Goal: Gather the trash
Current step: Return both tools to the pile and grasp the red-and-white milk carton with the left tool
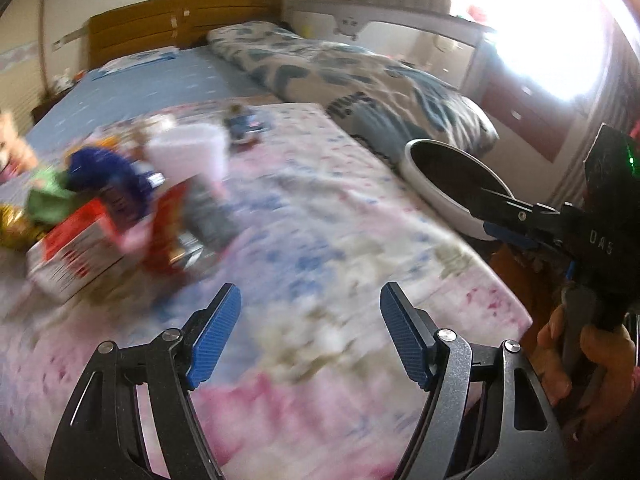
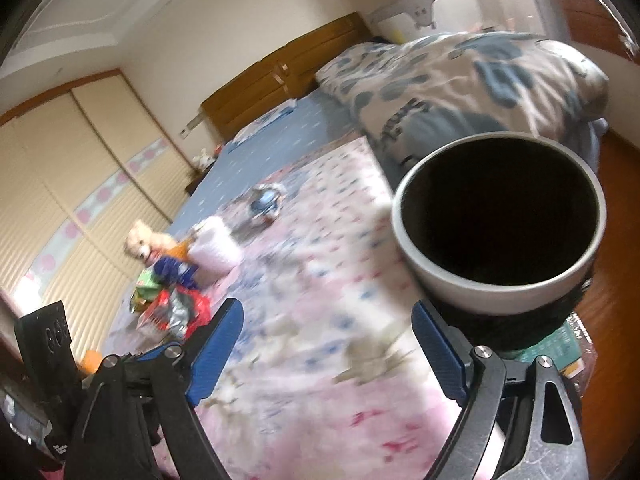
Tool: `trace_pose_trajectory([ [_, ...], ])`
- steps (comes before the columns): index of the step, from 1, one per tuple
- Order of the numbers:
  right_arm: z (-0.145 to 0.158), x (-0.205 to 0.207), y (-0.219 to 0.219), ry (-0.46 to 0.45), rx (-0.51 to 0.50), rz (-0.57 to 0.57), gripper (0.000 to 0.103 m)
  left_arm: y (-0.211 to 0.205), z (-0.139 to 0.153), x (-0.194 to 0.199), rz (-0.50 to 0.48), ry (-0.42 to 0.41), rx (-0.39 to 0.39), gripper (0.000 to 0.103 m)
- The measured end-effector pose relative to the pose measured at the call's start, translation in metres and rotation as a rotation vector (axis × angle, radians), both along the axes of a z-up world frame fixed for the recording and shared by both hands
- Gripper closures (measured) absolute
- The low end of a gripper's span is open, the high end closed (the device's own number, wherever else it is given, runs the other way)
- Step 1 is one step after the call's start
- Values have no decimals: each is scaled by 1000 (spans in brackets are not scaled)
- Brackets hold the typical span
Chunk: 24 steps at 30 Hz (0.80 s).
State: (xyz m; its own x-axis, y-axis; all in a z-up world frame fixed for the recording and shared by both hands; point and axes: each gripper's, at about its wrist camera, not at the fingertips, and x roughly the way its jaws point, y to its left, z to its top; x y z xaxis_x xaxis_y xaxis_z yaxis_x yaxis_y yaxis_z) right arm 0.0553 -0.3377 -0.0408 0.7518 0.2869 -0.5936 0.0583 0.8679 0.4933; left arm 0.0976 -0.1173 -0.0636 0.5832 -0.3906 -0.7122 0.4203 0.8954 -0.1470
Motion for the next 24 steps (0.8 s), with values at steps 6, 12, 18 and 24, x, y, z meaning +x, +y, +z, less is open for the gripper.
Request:
trace_pose_trajectory([
  [6, -6, 1, 45, 12, -10, 93, 15, 48, -7, -9, 100, 5, -12, 29],
  [12, -10, 9, 88, 27, -11, 195, 15, 94, -14, -12, 195, 15, -9, 29],
  [18, -16, 24, 126, 44, -21, 283, 15, 138, -25, -5, 272, 47, -8, 29],
  [24, -21, 41, 146, 63, -14, 327, 15, 162, -27, 8, 293, 56, 8, 29],
])
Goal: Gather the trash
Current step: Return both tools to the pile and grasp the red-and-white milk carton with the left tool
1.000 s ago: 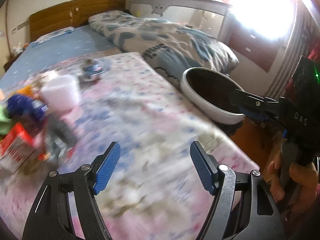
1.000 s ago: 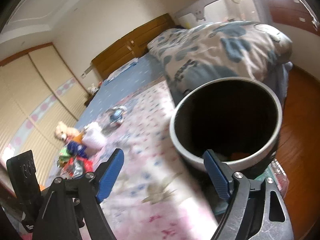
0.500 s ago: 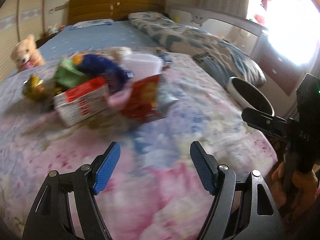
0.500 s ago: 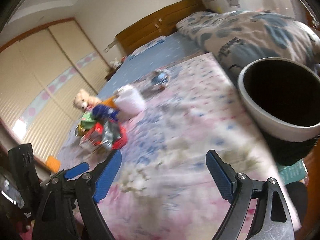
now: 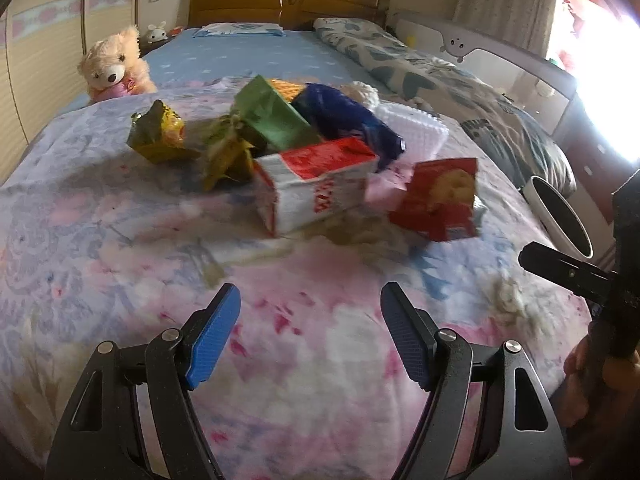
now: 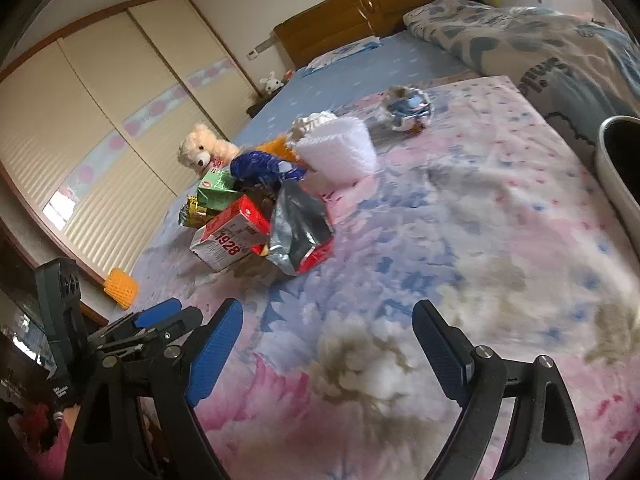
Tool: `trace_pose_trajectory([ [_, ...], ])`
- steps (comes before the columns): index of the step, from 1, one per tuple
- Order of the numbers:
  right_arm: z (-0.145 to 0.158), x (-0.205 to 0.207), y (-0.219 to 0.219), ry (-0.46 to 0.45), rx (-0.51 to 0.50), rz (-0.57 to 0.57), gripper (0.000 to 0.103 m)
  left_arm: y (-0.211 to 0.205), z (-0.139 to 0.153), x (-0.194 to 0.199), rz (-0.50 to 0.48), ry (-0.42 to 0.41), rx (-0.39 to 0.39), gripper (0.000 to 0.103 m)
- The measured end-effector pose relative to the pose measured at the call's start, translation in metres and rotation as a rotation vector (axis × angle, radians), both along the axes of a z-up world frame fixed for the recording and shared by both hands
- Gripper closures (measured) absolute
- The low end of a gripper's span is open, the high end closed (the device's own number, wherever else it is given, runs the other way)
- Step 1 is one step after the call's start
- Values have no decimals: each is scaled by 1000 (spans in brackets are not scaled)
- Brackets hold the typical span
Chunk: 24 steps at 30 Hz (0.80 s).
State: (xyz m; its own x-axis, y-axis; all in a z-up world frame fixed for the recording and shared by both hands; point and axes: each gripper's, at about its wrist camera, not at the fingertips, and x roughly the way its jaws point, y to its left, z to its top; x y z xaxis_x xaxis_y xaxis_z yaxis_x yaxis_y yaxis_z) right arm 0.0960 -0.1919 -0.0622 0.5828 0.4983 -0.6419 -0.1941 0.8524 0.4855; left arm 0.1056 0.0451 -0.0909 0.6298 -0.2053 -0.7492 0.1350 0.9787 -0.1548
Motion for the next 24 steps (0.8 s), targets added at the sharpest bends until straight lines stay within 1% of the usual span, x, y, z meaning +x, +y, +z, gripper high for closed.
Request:
trace_pose_trajectory([
  [2, 0, 4, 5, -1, -1, 6, 15, 3, 0, 7, -14, 3, 0, 27],
  [6, -1, 16, 15, -1, -8, 19, 15, 4, -1, 22, -36, 7, 40, 26],
  [12, -2, 30, 25, 7, 5, 19, 15, 6, 2, 47, -80, -1, 74, 25],
  [14, -3, 34, 28, 12, 10, 22, 15, 7, 1, 54, -97, 16, 61, 24],
  [16, -4, 38, 31, 15, 18, 24, 15, 9, -2, 63, -118, 44, 21, 24],
  [18, -7, 44, 32, 29, 26, 19, 15, 12, -5, 72, -123, 63, 5, 24],
  [24, -16, 59, 32, 65, 63, 8, 15, 8, -8, 87, -161, 63, -22, 24],
])
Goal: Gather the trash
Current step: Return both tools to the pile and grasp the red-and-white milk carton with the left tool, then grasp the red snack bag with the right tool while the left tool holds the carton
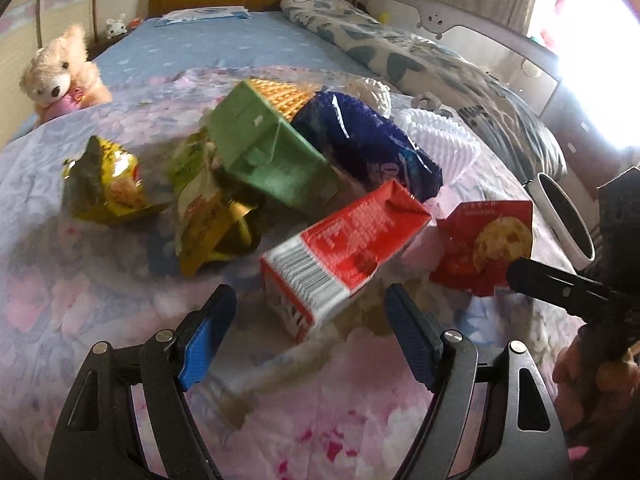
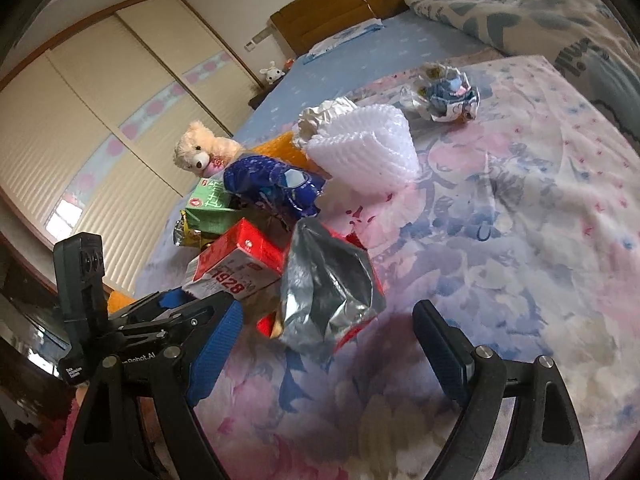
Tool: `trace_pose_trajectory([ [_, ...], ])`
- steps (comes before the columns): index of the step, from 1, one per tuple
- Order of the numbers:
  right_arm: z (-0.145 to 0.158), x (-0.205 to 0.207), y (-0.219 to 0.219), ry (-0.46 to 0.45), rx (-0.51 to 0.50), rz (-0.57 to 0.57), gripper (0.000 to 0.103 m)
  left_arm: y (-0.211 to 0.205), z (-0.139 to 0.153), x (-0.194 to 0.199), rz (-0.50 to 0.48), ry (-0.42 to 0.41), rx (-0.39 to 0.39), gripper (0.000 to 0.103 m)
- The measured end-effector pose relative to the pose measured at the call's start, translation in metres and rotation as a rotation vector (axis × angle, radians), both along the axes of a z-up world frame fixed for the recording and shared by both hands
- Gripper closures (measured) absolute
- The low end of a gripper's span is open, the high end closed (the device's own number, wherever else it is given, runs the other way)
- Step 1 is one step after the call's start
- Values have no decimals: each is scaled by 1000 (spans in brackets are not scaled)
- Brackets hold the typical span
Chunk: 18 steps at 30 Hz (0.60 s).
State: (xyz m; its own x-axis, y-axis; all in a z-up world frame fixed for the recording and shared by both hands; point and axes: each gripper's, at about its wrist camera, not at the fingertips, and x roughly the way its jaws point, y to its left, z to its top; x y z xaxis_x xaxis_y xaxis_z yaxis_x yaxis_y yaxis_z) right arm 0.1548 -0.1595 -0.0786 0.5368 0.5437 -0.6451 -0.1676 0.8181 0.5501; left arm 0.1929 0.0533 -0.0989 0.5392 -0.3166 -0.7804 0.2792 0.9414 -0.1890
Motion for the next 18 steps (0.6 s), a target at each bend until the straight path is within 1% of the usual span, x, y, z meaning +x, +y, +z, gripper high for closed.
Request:
trace_pose_trajectory([
  [1, 0, 0, 0, -4, 0, -3, 16, -2, 0, 2, -3, -2, 0, 25],
  [2, 0, 2, 1, -8, -8, -3, 18, -4, 0, 3, -8, -3, -2, 27],
  [3, 0, 3, 0, -8, -10, -1, 27, -5, 0, 5, -13, -6, -5, 32],
  [4, 0, 3, 0, -8, -9, -1, 36, -7, 0, 6, -19, -9, -8, 48],
  [5, -1, 4, -1, 1, -6, 2, 58, -9, 0, 6, -29, -5, -13, 59],
  [6, -3, 6, -2, 13, -1, 5, 68, -11, 0, 6, -40, -4, -15, 60],
  [7, -4, 6, -5, 16, 5, 2, 75, -14, 1, 4, -41, -13, -7, 62],
  [8, -4, 5, -7, 18, 14, 3, 79, -16, 2, 2, -42, -20, -2, 65],
  [12, -4, -6, -27, 12, 33, -17, 82, -25, 7, -12, -49, -46, -12, 67],
  [18, 0, -27, -57, 6, 32, -62, 82, -50, 9, -37, -64, -66, -29, 67],
])
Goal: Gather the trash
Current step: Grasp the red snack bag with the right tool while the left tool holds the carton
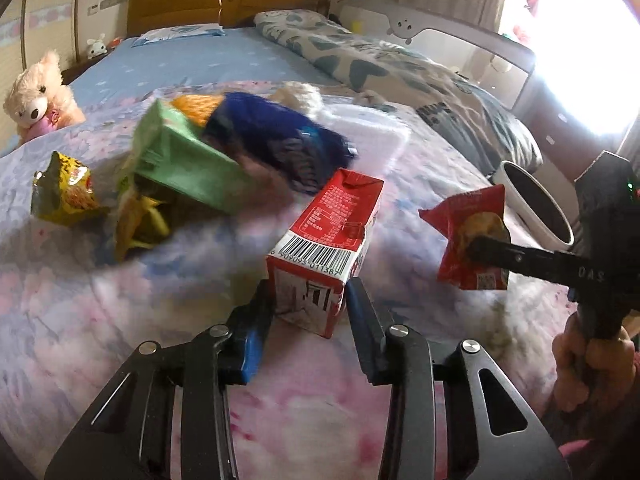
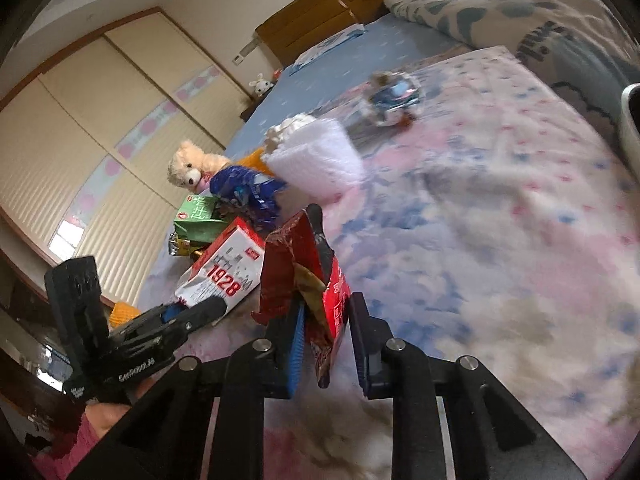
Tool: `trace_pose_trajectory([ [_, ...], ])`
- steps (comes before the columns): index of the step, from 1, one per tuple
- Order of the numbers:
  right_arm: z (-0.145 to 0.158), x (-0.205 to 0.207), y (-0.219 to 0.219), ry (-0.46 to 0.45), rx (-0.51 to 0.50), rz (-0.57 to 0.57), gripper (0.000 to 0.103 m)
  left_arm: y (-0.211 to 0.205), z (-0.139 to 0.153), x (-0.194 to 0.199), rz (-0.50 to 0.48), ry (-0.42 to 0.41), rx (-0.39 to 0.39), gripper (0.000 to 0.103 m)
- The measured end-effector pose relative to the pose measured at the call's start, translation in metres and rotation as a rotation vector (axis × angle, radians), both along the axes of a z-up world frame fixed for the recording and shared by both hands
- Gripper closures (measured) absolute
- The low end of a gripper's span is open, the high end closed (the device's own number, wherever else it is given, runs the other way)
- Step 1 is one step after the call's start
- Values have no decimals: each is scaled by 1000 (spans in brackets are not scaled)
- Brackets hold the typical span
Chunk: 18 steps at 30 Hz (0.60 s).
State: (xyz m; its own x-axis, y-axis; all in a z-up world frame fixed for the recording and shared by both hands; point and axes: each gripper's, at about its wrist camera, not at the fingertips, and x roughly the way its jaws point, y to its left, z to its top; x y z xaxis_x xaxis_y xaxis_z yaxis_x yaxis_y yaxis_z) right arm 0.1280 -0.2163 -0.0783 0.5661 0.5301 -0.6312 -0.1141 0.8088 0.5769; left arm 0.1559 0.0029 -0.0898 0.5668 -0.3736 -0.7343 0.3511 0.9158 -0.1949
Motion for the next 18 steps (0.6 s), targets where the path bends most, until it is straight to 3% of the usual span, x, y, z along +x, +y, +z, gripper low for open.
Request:
trace_pose_trajectory([
  [13, 13, -39, -56, -40, -63, -106, 82, -69, 9, -24, -137, -13, -39, 68],
  [18, 12, -50, -75, -31, -71, -141, 82, -94, 0, -22, -197, 45, -3, 67],
])
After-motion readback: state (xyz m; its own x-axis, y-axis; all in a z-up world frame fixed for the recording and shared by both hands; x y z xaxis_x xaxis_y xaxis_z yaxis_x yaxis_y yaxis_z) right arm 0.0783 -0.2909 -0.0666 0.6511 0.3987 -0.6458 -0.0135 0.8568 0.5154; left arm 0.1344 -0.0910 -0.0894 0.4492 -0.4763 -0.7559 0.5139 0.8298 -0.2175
